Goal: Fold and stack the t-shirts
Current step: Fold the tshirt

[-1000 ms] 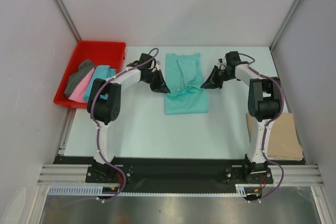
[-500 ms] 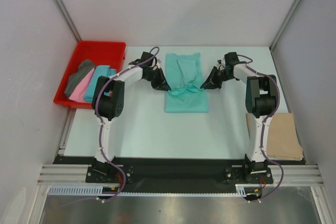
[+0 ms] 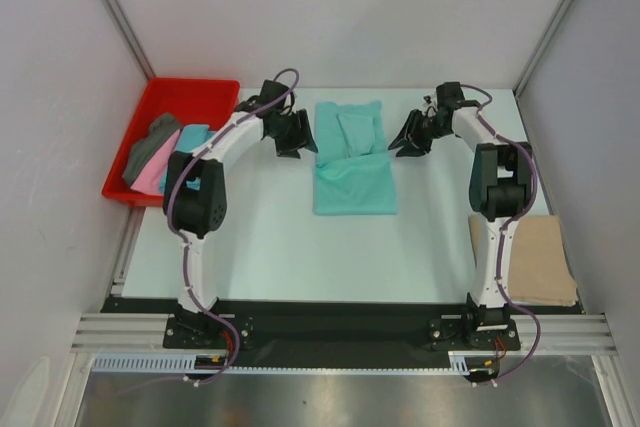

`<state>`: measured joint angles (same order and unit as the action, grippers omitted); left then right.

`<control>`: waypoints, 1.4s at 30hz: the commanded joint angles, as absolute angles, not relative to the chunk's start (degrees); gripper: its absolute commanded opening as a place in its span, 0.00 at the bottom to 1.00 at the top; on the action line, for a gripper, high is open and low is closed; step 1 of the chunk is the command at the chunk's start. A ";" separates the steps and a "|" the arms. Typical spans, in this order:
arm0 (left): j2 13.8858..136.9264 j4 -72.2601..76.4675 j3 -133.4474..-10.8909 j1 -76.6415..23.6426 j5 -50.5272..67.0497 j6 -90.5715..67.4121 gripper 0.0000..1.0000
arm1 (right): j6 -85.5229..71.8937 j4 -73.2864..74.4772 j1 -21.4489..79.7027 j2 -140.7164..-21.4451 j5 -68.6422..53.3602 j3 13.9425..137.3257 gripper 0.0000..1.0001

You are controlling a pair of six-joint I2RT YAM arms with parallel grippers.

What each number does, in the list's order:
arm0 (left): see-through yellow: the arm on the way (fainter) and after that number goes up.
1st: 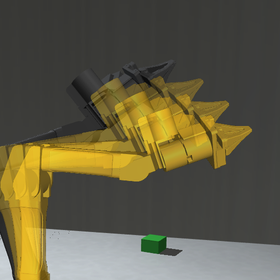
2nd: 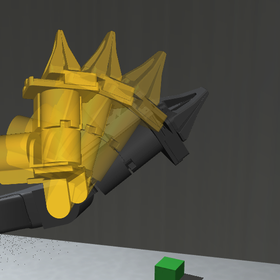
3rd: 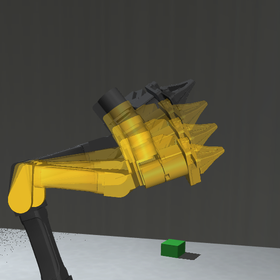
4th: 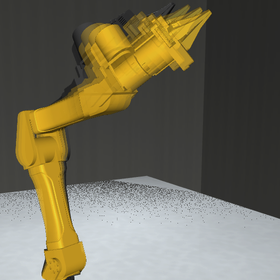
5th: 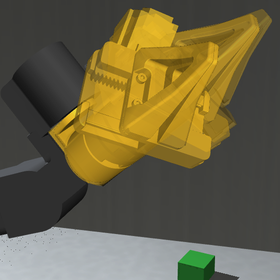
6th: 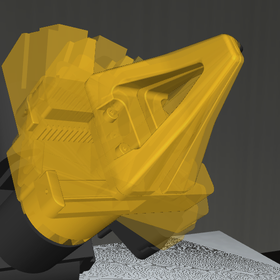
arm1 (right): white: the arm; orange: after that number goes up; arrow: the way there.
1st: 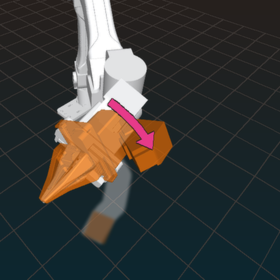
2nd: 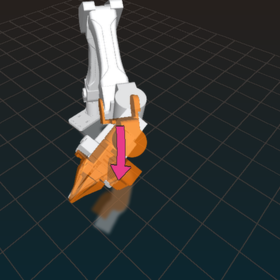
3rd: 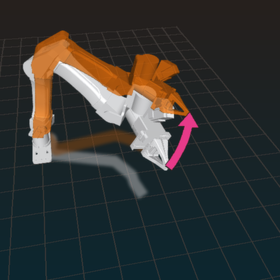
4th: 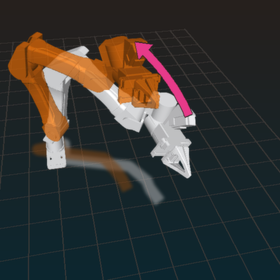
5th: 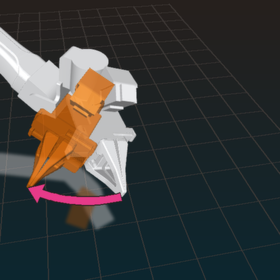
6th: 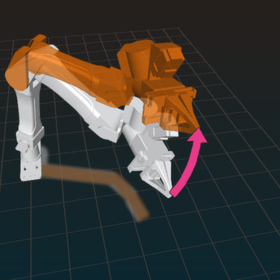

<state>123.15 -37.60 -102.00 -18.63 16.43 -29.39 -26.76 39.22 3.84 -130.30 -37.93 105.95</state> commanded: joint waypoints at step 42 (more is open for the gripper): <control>133.43 -11.76 -102.75 -19.78 34.99 -28.30 0.40 | -46.95 -9.95 6.07 -129.56 -48.16 82.70 0.01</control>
